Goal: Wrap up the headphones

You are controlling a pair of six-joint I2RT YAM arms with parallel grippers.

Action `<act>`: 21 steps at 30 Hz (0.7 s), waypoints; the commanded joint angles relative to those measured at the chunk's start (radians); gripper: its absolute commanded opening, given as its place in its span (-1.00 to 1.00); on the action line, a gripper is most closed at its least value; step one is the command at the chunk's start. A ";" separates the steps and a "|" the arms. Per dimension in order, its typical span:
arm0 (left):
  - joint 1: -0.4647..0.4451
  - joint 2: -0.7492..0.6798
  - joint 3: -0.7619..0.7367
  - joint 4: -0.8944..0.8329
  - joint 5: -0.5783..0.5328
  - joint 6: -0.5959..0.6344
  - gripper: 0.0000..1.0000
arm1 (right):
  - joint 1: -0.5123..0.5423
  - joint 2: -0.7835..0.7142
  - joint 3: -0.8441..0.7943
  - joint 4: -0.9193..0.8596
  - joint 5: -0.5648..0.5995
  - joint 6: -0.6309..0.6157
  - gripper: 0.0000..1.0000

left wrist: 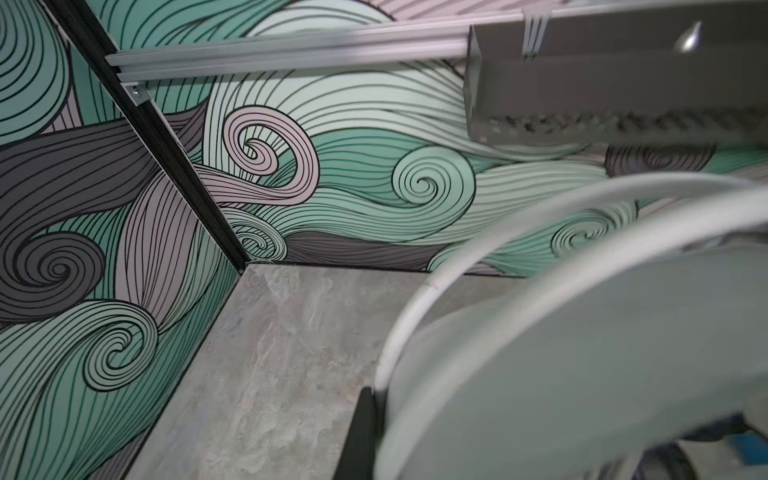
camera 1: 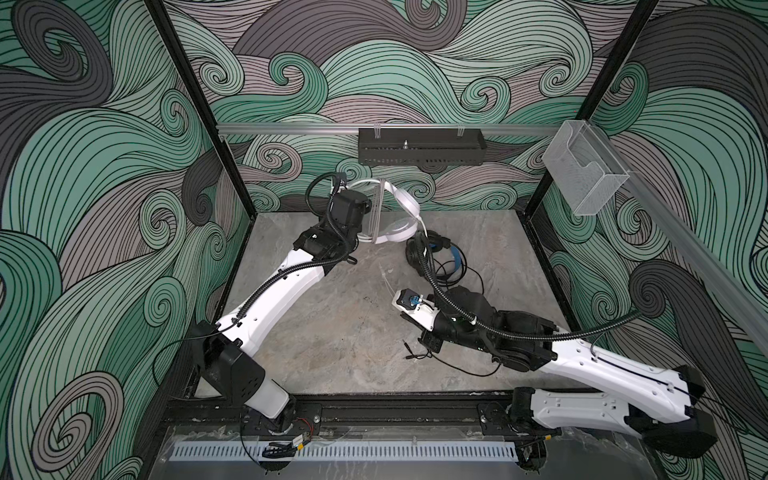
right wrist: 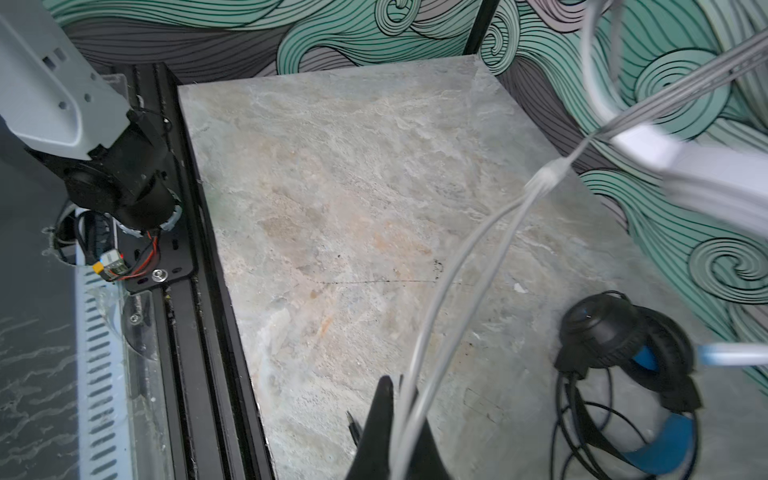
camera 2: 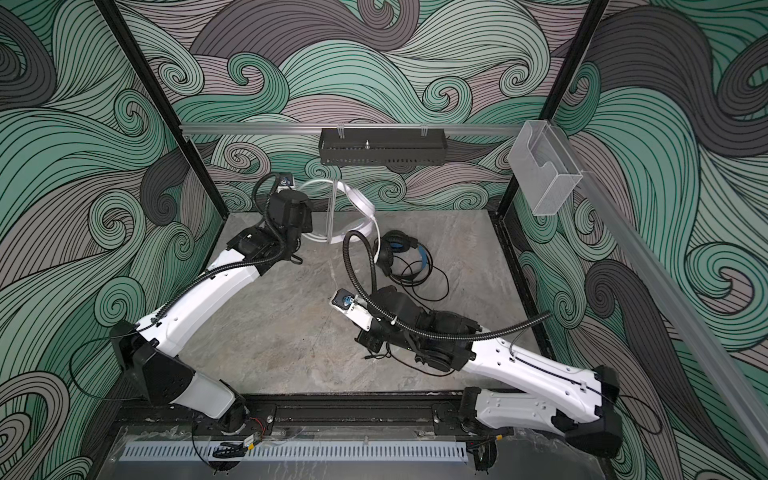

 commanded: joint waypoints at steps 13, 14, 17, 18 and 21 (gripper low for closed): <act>-0.040 -0.263 -0.226 -0.035 0.469 0.452 -1.00 | -0.199 0.158 0.409 -0.157 0.239 -0.238 -1.00; -0.040 -0.280 -0.229 -0.069 0.510 0.454 -1.00 | -0.213 0.168 0.424 -0.156 0.231 -0.243 -1.00; -0.049 -0.331 -0.222 -0.161 0.624 0.462 -1.00 | -0.257 0.191 0.452 -0.157 0.210 -0.258 -1.00; -0.052 -0.348 -0.221 -0.182 0.661 0.457 -1.00 | -0.273 0.199 0.453 -0.156 0.198 -0.257 -1.00; -0.058 -0.386 -0.215 -0.236 0.732 0.427 -1.00 | -0.340 0.210 0.460 -0.156 0.146 -0.206 -1.00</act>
